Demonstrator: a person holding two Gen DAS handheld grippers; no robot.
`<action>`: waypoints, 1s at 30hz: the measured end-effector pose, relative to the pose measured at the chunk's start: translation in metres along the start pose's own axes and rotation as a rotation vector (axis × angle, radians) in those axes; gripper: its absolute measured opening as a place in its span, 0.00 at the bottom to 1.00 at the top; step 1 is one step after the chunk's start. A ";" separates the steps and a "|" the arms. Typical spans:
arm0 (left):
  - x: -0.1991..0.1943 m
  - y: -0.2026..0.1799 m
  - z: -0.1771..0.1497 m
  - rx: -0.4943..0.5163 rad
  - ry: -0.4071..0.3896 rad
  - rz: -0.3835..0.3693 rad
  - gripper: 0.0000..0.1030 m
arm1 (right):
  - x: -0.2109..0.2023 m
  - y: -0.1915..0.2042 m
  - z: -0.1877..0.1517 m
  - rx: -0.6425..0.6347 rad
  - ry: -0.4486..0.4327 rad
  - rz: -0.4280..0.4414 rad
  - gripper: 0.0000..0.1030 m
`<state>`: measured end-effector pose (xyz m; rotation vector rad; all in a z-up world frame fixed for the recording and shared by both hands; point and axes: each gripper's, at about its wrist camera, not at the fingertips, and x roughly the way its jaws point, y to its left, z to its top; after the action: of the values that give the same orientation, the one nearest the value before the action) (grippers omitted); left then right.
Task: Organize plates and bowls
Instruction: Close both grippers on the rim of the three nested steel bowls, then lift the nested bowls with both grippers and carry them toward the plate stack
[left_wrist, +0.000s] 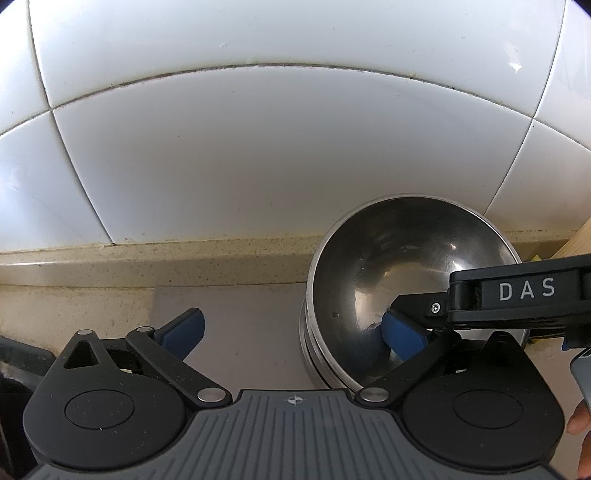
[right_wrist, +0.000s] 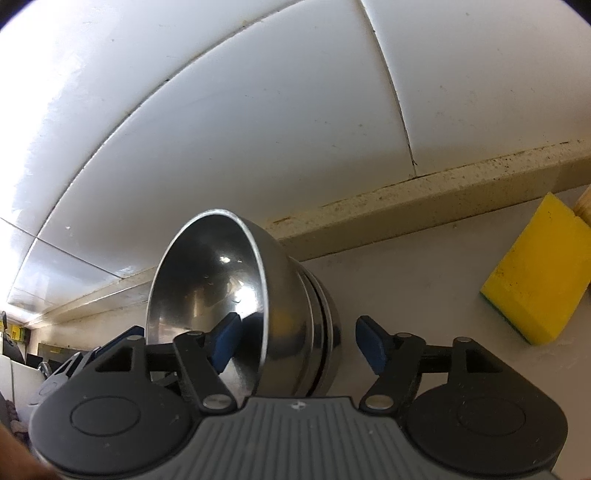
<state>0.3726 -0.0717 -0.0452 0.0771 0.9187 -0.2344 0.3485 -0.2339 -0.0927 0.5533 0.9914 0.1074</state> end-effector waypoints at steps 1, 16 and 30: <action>0.000 0.001 0.001 -0.002 0.001 -0.001 0.95 | 0.000 -0.001 0.000 0.003 0.000 0.001 0.51; -0.001 -0.004 -0.002 0.003 -0.016 0.013 0.95 | 0.000 0.011 -0.005 -0.017 -0.012 0.001 0.46; -0.010 -0.016 -0.009 0.037 -0.059 -0.023 0.78 | -0.002 0.012 -0.004 -0.015 -0.011 0.009 0.41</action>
<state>0.3563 -0.0846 -0.0425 0.0933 0.8574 -0.2739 0.3457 -0.2225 -0.0871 0.5443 0.9772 0.1197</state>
